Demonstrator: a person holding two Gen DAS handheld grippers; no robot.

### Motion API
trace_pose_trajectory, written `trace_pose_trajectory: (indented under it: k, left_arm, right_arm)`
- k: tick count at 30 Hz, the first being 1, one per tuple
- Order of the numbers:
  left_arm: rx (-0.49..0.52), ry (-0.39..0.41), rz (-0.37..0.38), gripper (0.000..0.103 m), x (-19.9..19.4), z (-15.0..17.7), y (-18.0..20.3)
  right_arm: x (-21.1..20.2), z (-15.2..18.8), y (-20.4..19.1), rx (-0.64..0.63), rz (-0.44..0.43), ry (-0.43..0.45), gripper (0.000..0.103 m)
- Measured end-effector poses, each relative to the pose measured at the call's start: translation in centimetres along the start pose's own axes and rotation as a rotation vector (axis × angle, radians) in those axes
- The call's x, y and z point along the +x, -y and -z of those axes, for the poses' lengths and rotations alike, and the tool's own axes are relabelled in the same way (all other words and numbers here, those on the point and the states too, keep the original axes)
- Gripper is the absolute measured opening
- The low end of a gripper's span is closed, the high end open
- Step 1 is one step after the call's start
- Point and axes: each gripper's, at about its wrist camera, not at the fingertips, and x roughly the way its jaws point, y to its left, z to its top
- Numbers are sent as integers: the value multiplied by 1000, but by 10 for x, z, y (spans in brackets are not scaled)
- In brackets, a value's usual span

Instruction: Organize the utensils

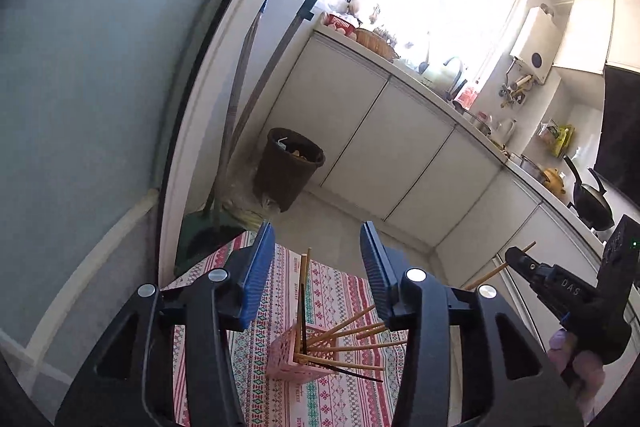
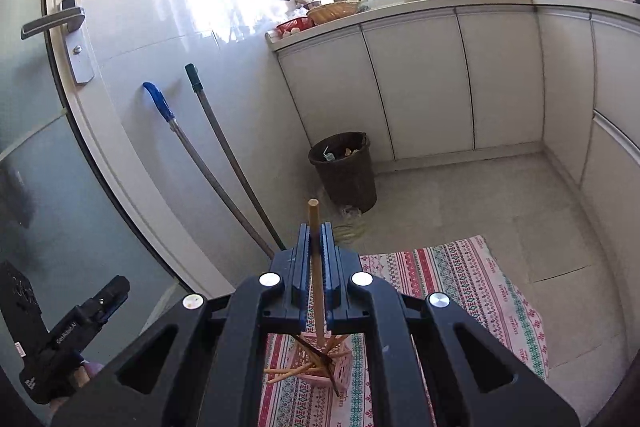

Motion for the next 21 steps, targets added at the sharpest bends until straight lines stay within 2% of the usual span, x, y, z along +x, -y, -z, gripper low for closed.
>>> trace_pose_trajectory:
  k: [4, 8, 12, 15, 18, 20, 21]
  left_arm:
    - [32, -22, -29, 43, 12, 3, 6]
    - [95, 4, -63, 47, 7, 8, 19]
    - [147, 79, -94, 72, -14, 19, 36]
    - [197, 119, -126, 80, -29, 33, 55]
    - [241, 126, -165, 96, -40, 58, 74]
    - [286, 114, -181, 96, -43, 74, 86]
    - [322, 103, -191, 96, -45, 83, 93]
  right_arm:
    - [23, 19, -3, 2, 3, -18, 7]
    - [36, 42, 0, 52, -4, -69, 9]
    - [12, 54, 3, 33, 32, -32, 11]
    - [-15, 66, 4, -1, 91, -5, 13]
    - [-41, 83, 12, 2, 149, 5, 31]
    - [-55, 94, 18, 11, 170, 11, 44]
    - [-63, 102, 22, 11, 185, 10, 47]
